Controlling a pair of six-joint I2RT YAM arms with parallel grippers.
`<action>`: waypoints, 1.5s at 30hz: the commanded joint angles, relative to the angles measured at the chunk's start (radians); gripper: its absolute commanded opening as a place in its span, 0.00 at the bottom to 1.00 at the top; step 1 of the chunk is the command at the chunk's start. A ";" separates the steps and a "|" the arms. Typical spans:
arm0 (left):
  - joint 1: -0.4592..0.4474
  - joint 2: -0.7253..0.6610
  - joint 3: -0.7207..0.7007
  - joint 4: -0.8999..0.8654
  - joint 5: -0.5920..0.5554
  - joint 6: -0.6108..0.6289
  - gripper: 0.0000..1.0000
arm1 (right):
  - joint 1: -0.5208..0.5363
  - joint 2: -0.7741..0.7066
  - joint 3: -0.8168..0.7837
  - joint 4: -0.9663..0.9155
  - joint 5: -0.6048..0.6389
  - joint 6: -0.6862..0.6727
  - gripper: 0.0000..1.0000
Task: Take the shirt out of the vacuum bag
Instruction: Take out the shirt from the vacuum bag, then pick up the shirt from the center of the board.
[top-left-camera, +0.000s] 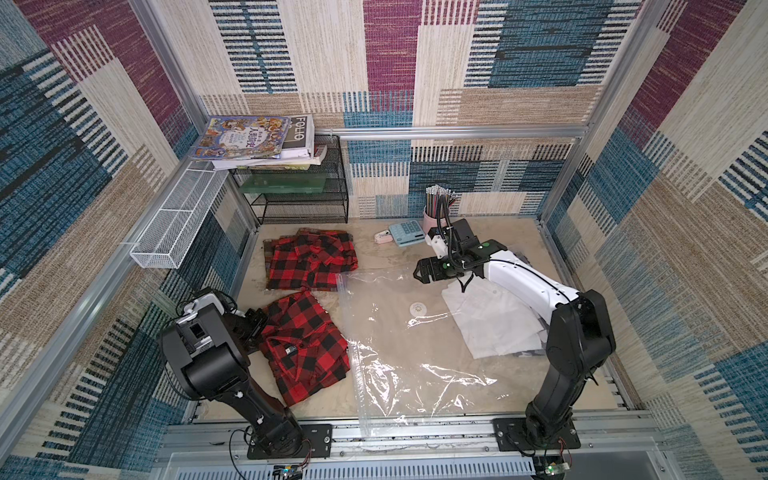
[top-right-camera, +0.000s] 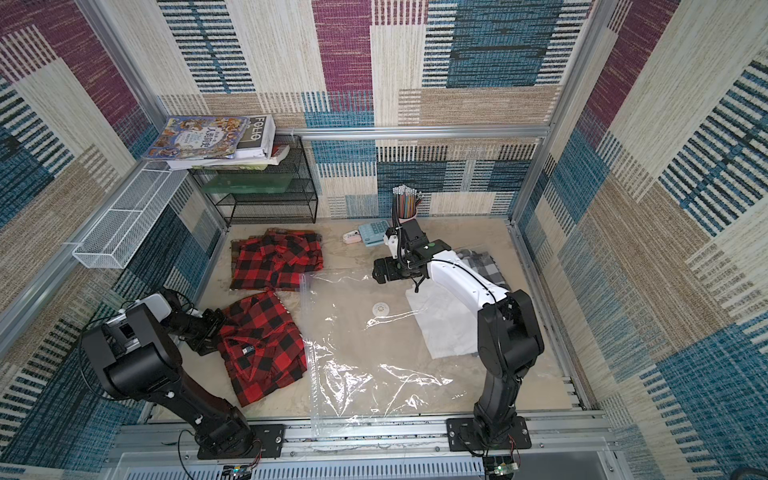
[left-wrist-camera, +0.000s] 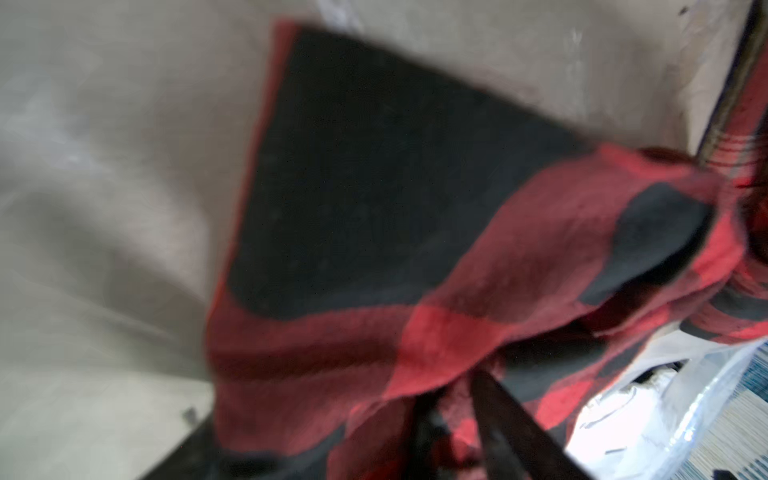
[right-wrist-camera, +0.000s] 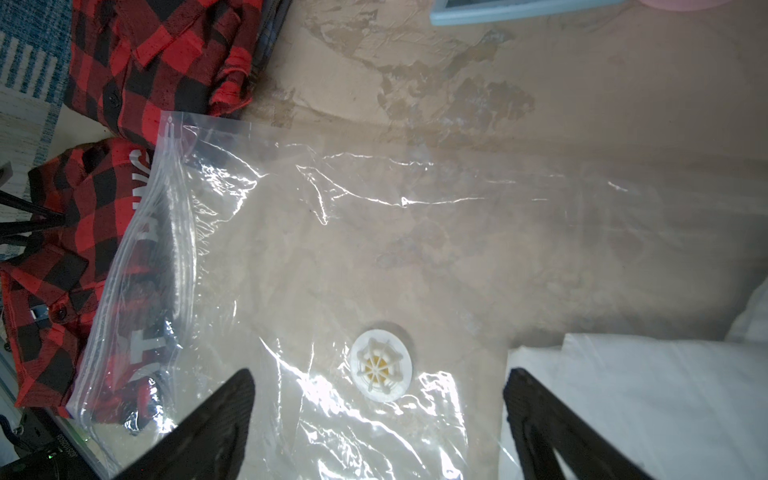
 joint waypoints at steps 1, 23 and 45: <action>-0.004 0.042 0.012 0.030 -0.028 0.013 0.46 | 0.004 -0.001 0.010 -0.021 0.010 -0.005 0.96; -0.178 0.009 0.279 -0.078 -0.198 0.165 0.04 | 0.025 0.030 0.028 -0.041 0.014 -0.005 0.97; -0.276 -0.407 0.026 0.067 -0.207 0.246 0.01 | 0.028 0.040 0.049 -0.057 0.013 -0.024 0.97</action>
